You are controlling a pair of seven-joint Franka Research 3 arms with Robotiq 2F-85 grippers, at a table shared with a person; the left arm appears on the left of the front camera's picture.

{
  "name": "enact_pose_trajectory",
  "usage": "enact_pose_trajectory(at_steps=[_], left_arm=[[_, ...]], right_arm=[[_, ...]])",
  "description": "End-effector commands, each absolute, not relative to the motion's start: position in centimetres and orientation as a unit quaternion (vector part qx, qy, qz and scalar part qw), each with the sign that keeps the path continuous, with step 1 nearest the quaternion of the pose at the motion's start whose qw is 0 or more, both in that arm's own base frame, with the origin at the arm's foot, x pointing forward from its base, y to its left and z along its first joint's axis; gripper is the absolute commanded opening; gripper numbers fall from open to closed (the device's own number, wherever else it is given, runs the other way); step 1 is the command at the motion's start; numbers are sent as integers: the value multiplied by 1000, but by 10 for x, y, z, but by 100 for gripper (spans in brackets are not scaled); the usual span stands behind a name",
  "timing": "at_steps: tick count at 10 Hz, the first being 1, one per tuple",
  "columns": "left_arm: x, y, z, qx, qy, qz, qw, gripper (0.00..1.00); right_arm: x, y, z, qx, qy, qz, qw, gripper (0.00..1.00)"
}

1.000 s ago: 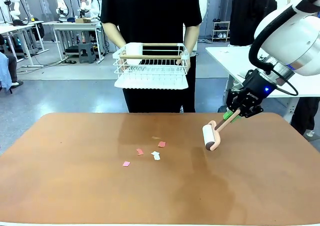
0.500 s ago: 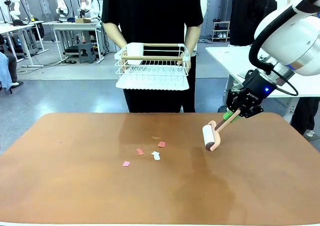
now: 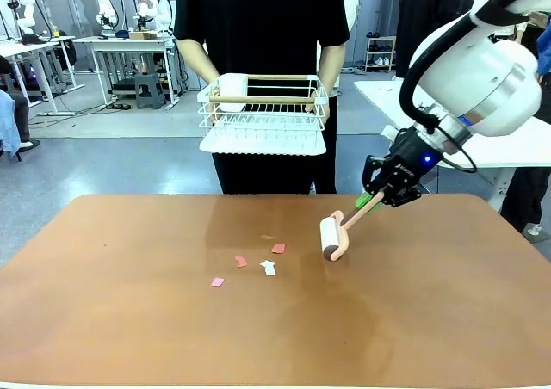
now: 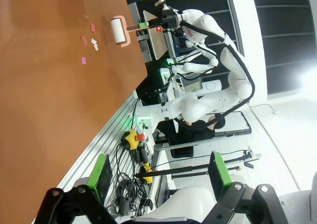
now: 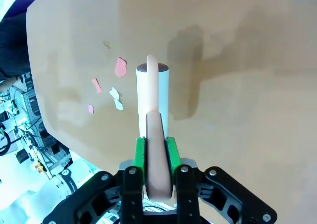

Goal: Clean the table.
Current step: Clean the table with the Lint Roller when the human lifts the Dish drying rack.

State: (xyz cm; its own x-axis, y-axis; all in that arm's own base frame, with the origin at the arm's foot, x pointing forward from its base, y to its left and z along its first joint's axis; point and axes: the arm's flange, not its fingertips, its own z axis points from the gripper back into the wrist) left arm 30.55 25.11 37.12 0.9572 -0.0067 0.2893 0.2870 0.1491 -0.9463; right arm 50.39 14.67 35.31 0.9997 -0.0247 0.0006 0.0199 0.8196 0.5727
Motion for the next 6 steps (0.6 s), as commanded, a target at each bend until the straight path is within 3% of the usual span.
enact_pose_trajectory(at_steps=[1,6], left_arm=[[304,254,371,-643,-112,-96,752,100],[304,254,371,-643,-112,-96,752,100]], right_arm=[[512,167,347,303,-4,-21,953,22],[516,193,318,303,-5,-26,953,22]])
